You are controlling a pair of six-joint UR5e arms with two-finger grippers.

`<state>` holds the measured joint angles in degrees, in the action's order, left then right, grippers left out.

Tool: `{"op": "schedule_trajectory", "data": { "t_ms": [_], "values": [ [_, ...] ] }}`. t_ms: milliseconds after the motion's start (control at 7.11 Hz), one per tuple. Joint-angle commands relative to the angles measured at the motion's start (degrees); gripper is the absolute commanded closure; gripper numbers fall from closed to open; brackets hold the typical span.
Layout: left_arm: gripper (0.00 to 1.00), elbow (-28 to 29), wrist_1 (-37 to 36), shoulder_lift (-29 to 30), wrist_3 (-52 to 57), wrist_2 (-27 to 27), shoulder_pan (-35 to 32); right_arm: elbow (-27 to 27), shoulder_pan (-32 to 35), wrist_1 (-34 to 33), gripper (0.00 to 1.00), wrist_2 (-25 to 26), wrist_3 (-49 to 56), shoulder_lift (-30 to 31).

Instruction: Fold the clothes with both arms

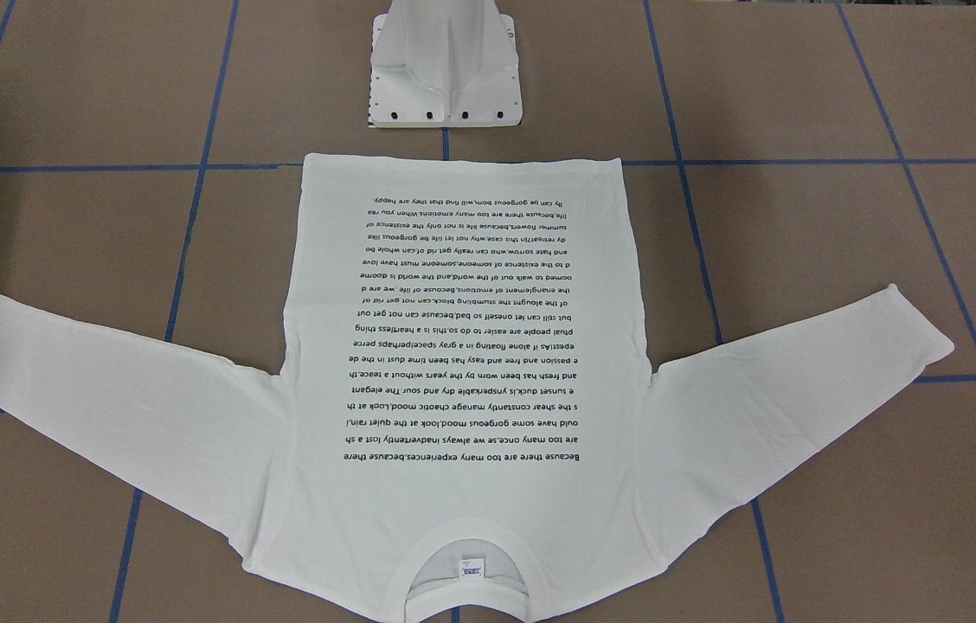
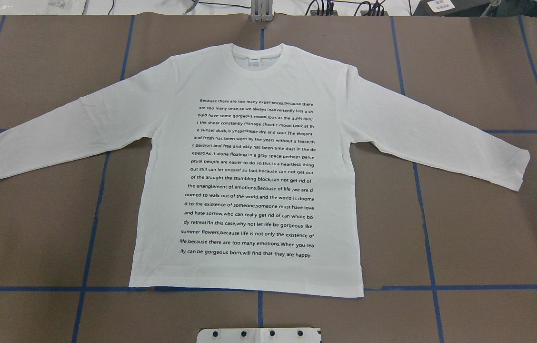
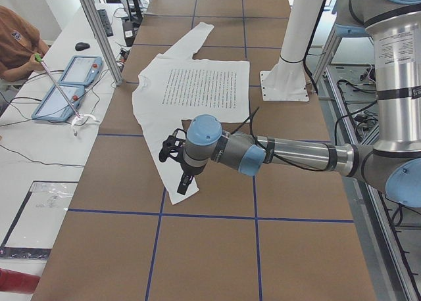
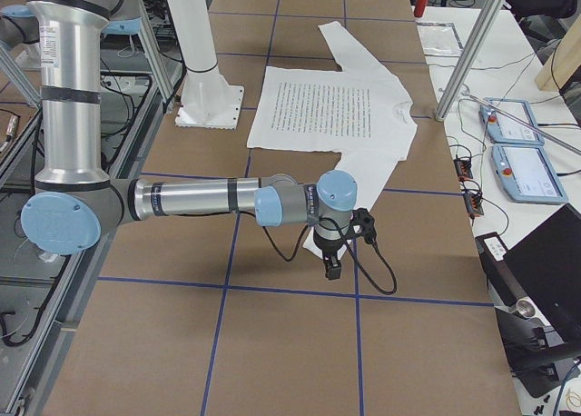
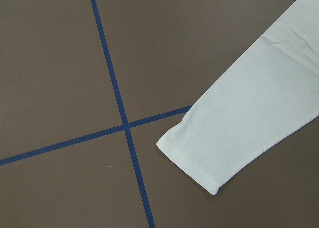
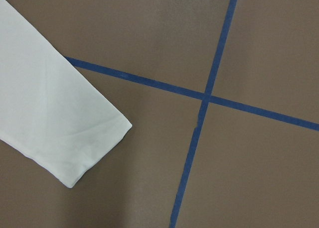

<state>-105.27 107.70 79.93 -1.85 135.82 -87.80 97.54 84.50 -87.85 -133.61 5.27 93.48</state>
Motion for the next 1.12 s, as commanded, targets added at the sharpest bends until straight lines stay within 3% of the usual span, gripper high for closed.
{"op": "schedule_trajectory", "data": {
  "t_ms": [0,422,703,984],
  "values": [
    [0.0,-0.2,-0.3,0.4,-0.3,0.1,0.0,0.1,0.4,0.3,0.0,-1.5,0.1,0.8],
    [0.0,-0.9,-0.7,0.1,-0.4,0.6,0.0,-0.4,0.4,1.4,0.0,-1.3,0.1,1.3],
    [0.0,-0.7,-0.5,0.1,-0.2,0.8,0.1,-2.2,-1.3,6.9,0.0,-1.7,0.0,2.0],
    [0.0,-0.8,-0.4,0.1,-0.2,0.8,0.1,-10.6,-2.9,12.5,0.0,-3.0,-1.6,-1.9]
  ]
}}
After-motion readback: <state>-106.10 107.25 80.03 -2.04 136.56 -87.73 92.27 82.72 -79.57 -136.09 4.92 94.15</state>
